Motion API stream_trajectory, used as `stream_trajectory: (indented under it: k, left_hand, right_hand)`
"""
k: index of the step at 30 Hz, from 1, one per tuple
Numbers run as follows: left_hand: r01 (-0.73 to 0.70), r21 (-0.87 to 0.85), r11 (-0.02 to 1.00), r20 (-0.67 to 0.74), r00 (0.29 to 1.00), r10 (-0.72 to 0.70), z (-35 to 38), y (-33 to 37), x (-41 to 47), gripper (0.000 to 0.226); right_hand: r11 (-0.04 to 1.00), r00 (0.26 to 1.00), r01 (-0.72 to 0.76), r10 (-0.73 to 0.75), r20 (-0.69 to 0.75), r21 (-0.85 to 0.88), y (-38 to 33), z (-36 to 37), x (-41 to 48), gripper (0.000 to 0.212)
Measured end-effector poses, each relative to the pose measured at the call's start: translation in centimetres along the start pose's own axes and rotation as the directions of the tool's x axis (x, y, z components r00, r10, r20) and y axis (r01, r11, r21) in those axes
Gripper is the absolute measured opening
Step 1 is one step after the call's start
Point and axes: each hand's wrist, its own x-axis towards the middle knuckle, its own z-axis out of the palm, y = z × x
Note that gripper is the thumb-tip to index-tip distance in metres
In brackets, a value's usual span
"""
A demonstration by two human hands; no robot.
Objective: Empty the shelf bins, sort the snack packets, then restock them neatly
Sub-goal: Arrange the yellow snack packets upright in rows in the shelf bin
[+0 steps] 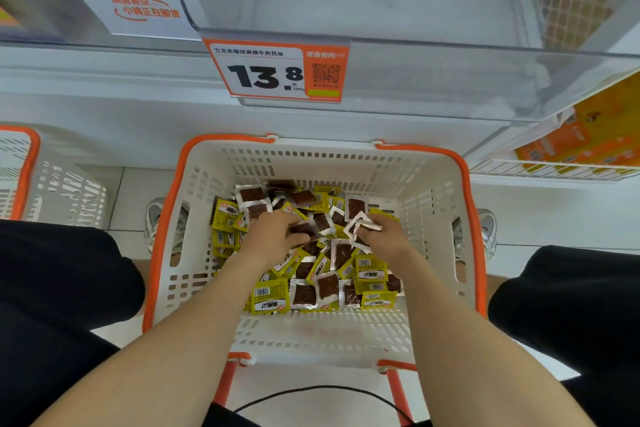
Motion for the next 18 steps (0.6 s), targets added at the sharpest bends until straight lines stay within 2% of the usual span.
stream_trajectory:
  k: [2, 4, 7, 9, 12, 13, 16, 18]
  left_hand:
    - [0.004, -0.004, 1.0, 0.012, 1.0, -0.004, 0.1, 0.1, -0.1, 0.025]
    - [-0.017, -0.02, 1.0, 0.018, 1.0, 0.017, 0.2, 0.2, -0.2, 0.028]
    - [-0.051, -0.043, 0.998, 0.036, 0.998, 0.053, 0.0, 0.9, -0.6, 0.031]
    - [-0.128, 0.052, 0.99, 0.124, 0.985, 0.121, -0.1, 1.5, -0.9, 0.03]
    - [-0.208, 0.21, 0.955, 0.249, 0.956, 0.154, 1.0, 1.6, -1.1, 0.02]
    - [-0.23, 0.249, 0.941, 0.248, 0.954, 0.168, 1.6, 1.5, -1.0, 0.024]
    - [-0.257, 0.37, 0.893, 0.209, 0.959, 0.19, 2.9, 1.6, -0.8, 0.064]
    - [-0.269, 0.447, 0.853, 0.223, 0.957, 0.186, 3.3, 1.6, -0.7, 0.081]
  right_hand:
    - [0.998, 0.998, -0.015, 0.019, 0.066, -0.063, 0.0, -0.5, -0.3, 0.037]
    - [0.978, 0.99, 0.035, -0.006, 0.14, -0.205, 0.2, -0.5, -0.8, 0.042]
    - [0.835, 0.965, 0.206, -0.086, 0.25, -0.511, 0.9, 0.8, -1.7, 0.073]
    - [0.764, 0.954, 0.274, -0.14, 0.264, -0.584, 1.4, 1.9, -2.2, 0.09]
    - [0.688, 0.947, 0.318, -0.203, 0.248, -0.652, 2.1, 2.9, -2.3, 0.091]
    - [0.676, 0.947, 0.321, -0.216, 0.239, -0.663, 2.2, 3.1, -2.3, 0.089]
    - [0.682, 0.948, 0.317, -0.229, 0.22, -0.659, 2.4, 3.6, -1.8, 0.082]
    - [0.669, 0.949, 0.316, -0.238, 0.209, -0.673, 2.3, 4.0, -1.7, 0.074]
